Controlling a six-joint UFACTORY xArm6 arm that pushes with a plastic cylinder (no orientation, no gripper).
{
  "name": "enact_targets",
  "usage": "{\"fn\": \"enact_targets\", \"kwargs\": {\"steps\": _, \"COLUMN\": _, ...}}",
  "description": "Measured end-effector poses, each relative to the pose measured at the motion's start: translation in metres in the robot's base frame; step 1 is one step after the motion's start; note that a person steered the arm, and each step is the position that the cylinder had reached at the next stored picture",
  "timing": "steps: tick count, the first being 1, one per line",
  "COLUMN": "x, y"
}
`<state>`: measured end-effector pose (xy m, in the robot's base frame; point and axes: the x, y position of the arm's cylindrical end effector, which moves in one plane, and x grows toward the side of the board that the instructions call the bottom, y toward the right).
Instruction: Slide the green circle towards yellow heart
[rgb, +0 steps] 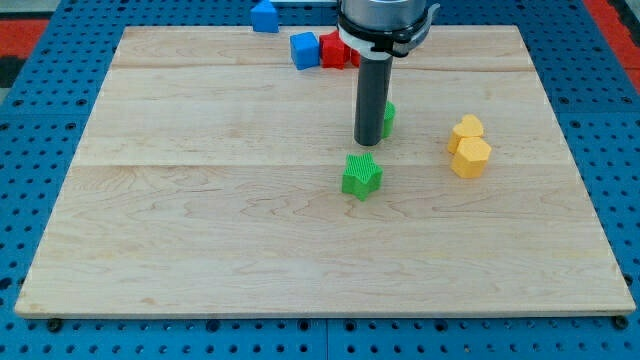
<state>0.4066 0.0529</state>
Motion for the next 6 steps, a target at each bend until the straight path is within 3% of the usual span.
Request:
{"fn": "enact_targets", "kwargs": {"steps": 1, "x": -0.013, "y": -0.036}}
{"fn": "enact_targets", "kwargs": {"steps": 4, "x": -0.025, "y": 0.022}}
{"fn": "enact_targets", "kwargs": {"steps": 6, "x": 0.012, "y": 0.059}}
